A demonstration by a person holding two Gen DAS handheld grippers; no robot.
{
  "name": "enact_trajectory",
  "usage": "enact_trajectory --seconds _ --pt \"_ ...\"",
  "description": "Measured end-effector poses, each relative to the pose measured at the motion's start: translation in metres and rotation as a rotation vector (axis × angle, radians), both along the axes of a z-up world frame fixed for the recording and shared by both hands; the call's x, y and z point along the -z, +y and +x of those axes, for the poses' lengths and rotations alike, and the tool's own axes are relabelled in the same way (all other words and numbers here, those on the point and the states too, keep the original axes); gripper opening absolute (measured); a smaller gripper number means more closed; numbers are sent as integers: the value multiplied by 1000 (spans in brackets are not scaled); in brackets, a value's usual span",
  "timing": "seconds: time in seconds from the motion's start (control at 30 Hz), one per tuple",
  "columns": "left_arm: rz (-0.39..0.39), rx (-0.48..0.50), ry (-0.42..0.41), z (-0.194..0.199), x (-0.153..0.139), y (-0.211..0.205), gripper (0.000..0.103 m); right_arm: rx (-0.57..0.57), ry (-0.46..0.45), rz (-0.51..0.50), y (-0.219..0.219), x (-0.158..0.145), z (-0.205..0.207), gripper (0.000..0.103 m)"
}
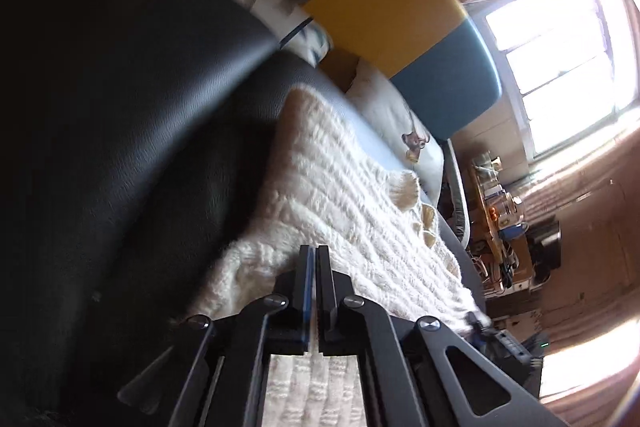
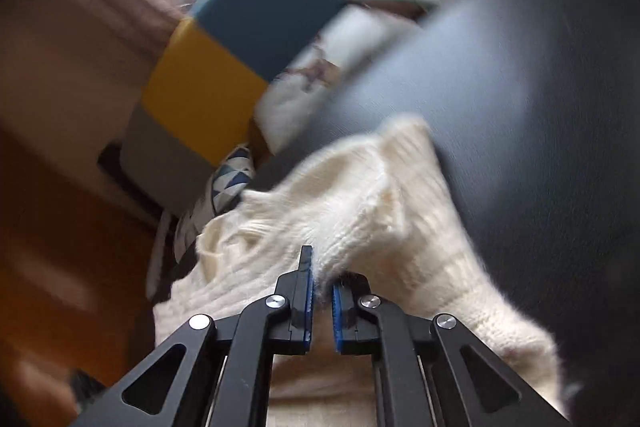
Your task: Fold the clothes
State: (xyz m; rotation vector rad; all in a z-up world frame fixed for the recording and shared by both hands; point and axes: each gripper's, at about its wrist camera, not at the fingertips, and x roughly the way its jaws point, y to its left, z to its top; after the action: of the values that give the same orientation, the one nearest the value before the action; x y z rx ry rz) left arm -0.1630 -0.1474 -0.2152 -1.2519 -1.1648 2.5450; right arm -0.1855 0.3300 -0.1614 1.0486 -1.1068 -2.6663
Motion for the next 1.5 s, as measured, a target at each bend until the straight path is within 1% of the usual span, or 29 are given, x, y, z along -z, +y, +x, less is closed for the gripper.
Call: enact_trajectory --seconds 0.07,0.1,0.2,0.23,0.27,0.3,0.33,0.37,0.43,0.5,0.57,0.63,0.7,0.83,0.9,0.93,0.97,1.0,1.03,1.1,1.17,1.2,1.23,1.3,1.37,1.43,1.47,1.5 --pt "-50 6 6 8 -1 -6 0 -4 -33 13 2 7 4 8" --pt "-55 8 -8 7 3 -8 0 -3 -49 11 3 13 6 8" --pt "-63 16 -46 7 11 -15 0 22 -96 -75 11 41 12 7" --pt "-31 28 -42 7 12 -16 0 23 -96 -82 12 42 13 7" --pt "28 48 -30 8 12 -16 0 25 -95 -90 13 43 13 7" --pt "95 63 -16 9 12 -16 3 26 -95 -97 14 44 13 7" --pt "161 63 -5 12 12 -17 15 27 -94 -104 15 44 14 7" --pt "192 56 -3 14 12 -16 19 29 -92 -115 17 45 15 7" --pt "228 39 -5 19 14 -15 23 37 -72 -166 21 51 20 8" --pt "260 23 -27 22 20 -14 26 31 -49 -175 20 53 22 7" --pt "286 10 -44 25 25 -14 27 21 -28 -168 19 53 23 7" --pt "305 -5 -53 21 28 -14 27 14 -14 -163 18 53 24 7" --pt "320 -21 -64 18 30 -15 30 10 -7 -163 18 52 26 7" --pt "317 -69 -102 6 37 -16 35 5 2 -169 18 52 25 8" --pt "303 -103 -107 -1 38 -17 34 7 -8 -154 16 50 24 8" --pt "285 -115 -98 -2 36 -18 26 7 -15 -140 14 48 23 7" --pt "252 -117 -78 -2 31 -17 17 1 -33 -98 10 42 21 7" --pt "214 -106 -46 -3 23 -15 9 -10 -47 -37 4 34 19 10" --pt "180 -99 -21 -2 17 -14 6 -27 -40 -4 -2 26 17 10" --pt "129 -95 -2 2 11 -14 5 -58 1 19 -11 11 17 9" --pt "86 -94 5 7 8 -15 5 -67 -1 42 -16 9 15 9" --pt "81 -97 -17 11 14 -16 5 -60 -31 44 -16 16 15 9" --pt "76 -98 -33 13 19 -17 5 -53 -53 39 -15 23 15 9" --pt "63 -87 -45 12 20 -17 5 -36 -45 -16 -7 34 20 6" --pt "50 -76 -57 11 22 -17 5 -26 -39 -68 0 42 22 6" --pt "44 -61 -69 10 23 -15 9 -26 -33 -112 6 44 19 7" --pt "53 -50 -74 11 21 -13 8 -27 -30 -130 8 44 19 8" --pt "54 -49 -77 12 18 -11 9 -25 -28 -141 10 43 21 11"
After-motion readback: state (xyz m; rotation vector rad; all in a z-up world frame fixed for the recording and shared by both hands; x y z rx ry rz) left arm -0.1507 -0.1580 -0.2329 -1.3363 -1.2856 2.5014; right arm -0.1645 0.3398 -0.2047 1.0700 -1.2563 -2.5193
